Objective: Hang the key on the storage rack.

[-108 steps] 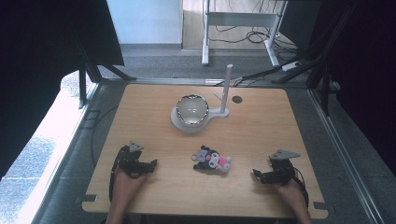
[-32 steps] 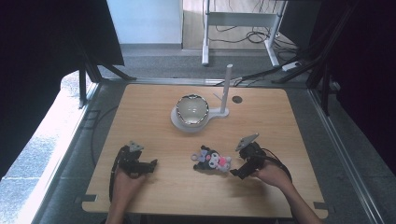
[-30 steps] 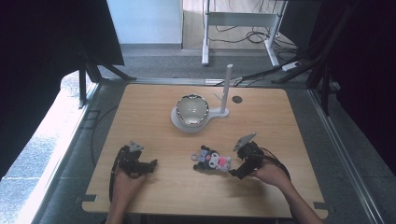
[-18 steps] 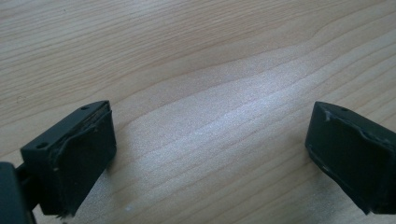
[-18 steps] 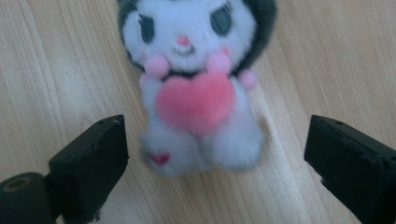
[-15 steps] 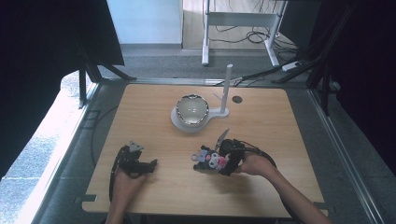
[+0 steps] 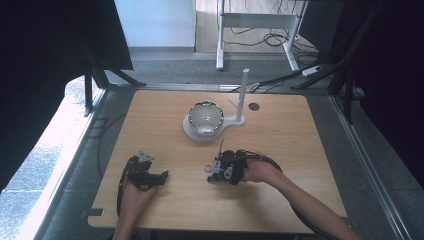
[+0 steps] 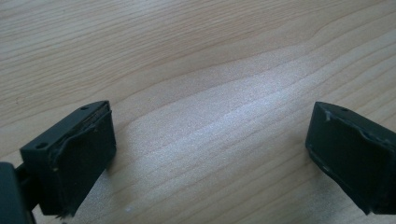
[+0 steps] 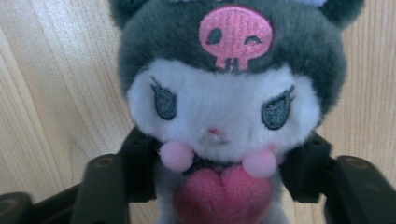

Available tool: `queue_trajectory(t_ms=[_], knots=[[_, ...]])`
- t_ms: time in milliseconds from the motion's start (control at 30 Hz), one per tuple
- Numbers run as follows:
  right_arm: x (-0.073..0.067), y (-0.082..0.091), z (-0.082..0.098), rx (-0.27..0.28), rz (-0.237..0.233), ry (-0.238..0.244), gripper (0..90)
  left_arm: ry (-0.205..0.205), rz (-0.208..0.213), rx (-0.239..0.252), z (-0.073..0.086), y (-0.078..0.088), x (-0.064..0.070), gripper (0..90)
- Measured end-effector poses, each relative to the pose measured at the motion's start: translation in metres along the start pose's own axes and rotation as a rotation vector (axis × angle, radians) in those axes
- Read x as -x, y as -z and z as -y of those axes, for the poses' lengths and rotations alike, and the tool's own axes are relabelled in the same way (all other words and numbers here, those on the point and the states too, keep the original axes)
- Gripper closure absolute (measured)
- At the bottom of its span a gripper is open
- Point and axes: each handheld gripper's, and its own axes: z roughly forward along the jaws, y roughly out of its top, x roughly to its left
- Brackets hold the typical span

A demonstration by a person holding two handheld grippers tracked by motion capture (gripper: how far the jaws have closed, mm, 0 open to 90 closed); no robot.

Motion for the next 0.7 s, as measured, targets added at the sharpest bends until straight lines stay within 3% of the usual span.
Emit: queue_trajectory(t_ms=[467,700], knots=[[0.016,0.033,0.017,0.068,-0.012,-0.041,43.9,-0.004,0.0,0.0,0.0,0.0,0.0,1.4],[0.029,0.055,0.03,0.094,-0.011,-0.085,43.8,-0.004,0.0,0.0,0.0,0.0,0.0,1.4]])
